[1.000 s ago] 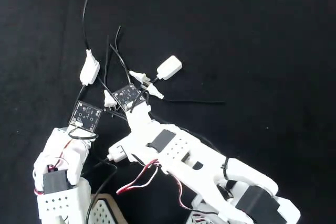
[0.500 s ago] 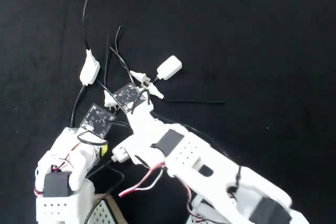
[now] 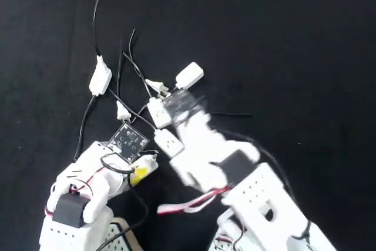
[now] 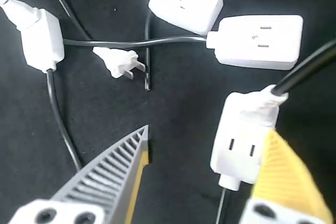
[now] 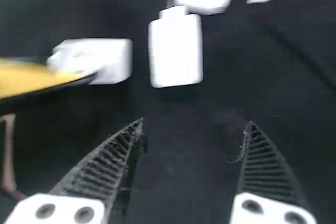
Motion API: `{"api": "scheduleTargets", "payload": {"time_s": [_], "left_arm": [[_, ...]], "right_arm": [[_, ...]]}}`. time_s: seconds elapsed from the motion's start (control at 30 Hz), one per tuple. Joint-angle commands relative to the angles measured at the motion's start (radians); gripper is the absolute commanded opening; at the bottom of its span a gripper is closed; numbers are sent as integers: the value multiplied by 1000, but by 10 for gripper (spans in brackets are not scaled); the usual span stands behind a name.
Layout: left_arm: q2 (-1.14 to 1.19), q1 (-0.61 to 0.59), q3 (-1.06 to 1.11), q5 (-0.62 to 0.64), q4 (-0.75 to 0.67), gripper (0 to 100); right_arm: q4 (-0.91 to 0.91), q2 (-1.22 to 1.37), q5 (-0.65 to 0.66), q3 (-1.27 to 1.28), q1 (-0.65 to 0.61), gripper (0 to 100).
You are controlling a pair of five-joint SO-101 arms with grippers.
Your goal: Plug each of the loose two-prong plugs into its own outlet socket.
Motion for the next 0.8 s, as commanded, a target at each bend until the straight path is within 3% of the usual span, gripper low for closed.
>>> {"api": "scheduleTargets", "payload": {"time_s": [0.0, 0.2, 0.33, 0.57, 0.67, 0.77], "left_arm": [[3, 27, -53, -17, 23, 338], [69, 108, 7, -81, 20, 340], [215, 124, 54, -87, -175, 340], [641, 117, -38, -112, -413, 337], [848, 124, -119, -157, -440, 327], [1014, 143, -186, -241, -437, 254]], "right_arm": [[71, -24, 89, -119, 172, 273], [130, -24, 104, -214, 175, 273], [130, -22, 100, -251, 175, 273], [152, -22, 97, -274, 172, 273], [158, -24, 97, -286, 175, 273], [203, -22, 97, -318, 175, 273]]}}
